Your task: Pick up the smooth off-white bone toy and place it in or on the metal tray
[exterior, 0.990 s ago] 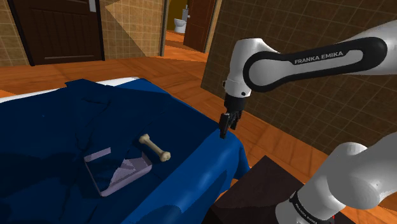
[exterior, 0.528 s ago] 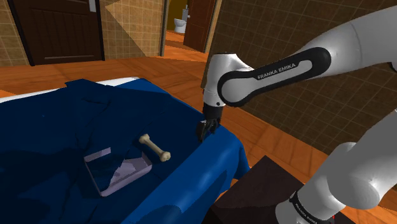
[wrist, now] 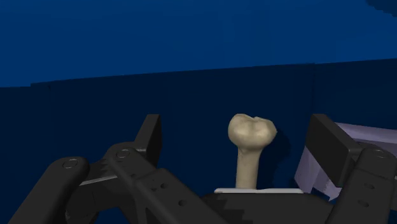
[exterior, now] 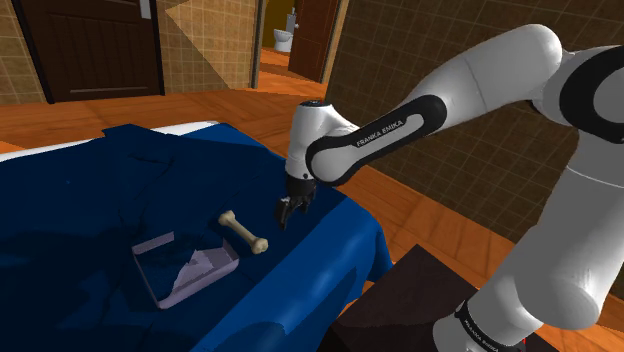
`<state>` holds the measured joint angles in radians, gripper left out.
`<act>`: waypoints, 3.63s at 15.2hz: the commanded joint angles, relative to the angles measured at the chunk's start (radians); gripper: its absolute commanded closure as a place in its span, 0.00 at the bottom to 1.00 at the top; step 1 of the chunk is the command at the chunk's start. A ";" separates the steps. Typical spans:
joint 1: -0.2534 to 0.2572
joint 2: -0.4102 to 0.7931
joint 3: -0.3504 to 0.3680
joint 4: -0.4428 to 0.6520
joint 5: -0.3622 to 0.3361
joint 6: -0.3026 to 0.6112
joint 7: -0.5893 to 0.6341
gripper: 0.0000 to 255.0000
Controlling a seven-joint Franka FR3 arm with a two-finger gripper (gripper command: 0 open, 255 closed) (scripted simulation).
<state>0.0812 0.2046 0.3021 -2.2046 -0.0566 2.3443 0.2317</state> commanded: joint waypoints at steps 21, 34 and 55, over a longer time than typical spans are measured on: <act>0.167 0.596 -0.114 0.550 -0.223 0.120 0.163 0.00; 0.167 0.596 -0.114 0.551 -0.222 0.119 0.163 1.00; 0.141 0.432 -0.077 0.523 -0.182 -0.017 0.134 1.00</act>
<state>0.2245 0.6479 0.2230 -1.6783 -0.2415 2.3355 0.3677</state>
